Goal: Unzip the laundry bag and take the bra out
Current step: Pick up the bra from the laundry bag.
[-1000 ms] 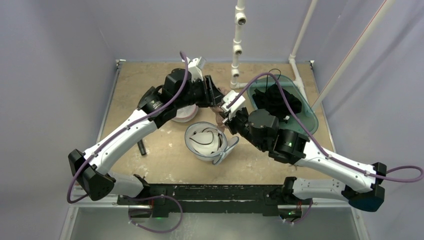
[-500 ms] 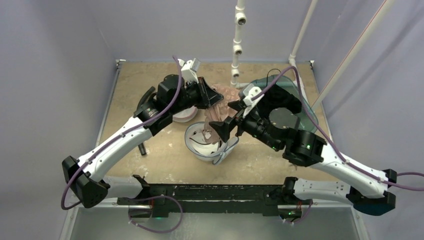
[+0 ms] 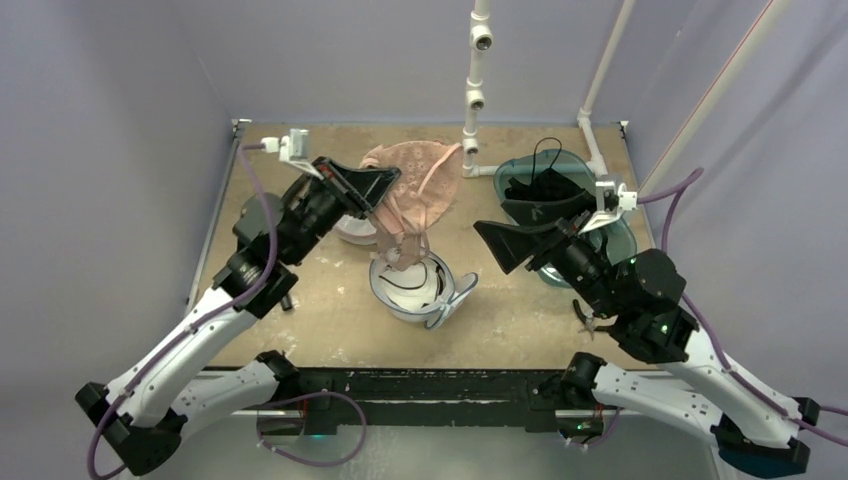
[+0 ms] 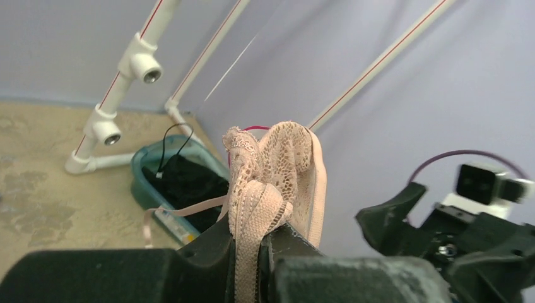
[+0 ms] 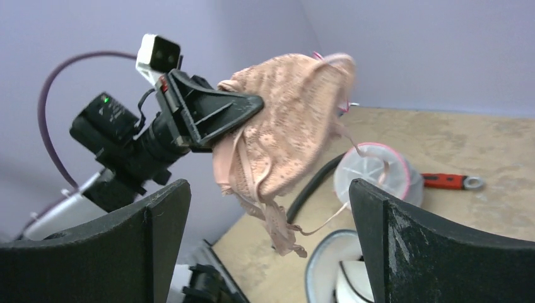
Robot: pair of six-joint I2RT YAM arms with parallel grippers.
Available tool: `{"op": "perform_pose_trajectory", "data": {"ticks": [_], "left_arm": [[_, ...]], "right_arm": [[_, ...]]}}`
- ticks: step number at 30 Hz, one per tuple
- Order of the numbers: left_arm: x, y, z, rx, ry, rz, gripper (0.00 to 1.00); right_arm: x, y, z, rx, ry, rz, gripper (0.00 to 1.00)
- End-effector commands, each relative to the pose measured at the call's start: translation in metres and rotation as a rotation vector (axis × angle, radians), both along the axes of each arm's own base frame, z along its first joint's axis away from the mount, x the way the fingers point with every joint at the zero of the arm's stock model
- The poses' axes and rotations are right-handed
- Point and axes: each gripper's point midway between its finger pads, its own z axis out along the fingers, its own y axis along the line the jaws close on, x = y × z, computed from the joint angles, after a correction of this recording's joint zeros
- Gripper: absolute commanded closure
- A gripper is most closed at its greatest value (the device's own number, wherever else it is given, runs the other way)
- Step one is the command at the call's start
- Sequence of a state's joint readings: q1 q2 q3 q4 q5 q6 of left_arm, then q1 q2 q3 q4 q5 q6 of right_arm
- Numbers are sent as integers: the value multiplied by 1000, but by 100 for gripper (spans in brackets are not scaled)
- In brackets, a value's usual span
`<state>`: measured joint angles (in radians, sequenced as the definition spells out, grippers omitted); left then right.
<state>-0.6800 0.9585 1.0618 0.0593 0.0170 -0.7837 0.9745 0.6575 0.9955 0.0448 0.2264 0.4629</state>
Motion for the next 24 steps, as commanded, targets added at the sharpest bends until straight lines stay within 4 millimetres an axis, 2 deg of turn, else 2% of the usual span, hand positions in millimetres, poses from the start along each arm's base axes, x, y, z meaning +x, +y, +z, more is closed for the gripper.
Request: {"op": "perform_pose_trajectory", "data": {"ticks": [1, 4, 9, 14, 17, 19, 22, 24], "left_arm": [[-22, 27, 52, -244, -173, 26, 100], [-36, 32, 64, -322, -230, -10, 100], [-58, 23, 78, -384, -292, -144, 100], [-61, 16, 84, -395, -292, -192, 100], [-61, 12, 82, -397, -285, -209, 100], [-61, 10, 80, -405, -278, -224, 100], [-60, 7, 79, -414, -272, -239, 100], [-59, 5, 78, -412, -269, -243, 100]], "right_arm": [[-4, 10, 13, 201, 48, 82, 2], [-11, 26, 16, 239, 45, 187, 2], [-10, 47, 24, 280, 19, 316, 4], [-13, 65, 34, 291, -22, 412, 8], [-5, 74, 32, 277, 0, 408, 10], [-2, 79, 34, 282, -1, 419, 15], [4, 89, 34, 270, 23, 430, 32], [5, 92, 37, 279, 17, 441, 38]]}}
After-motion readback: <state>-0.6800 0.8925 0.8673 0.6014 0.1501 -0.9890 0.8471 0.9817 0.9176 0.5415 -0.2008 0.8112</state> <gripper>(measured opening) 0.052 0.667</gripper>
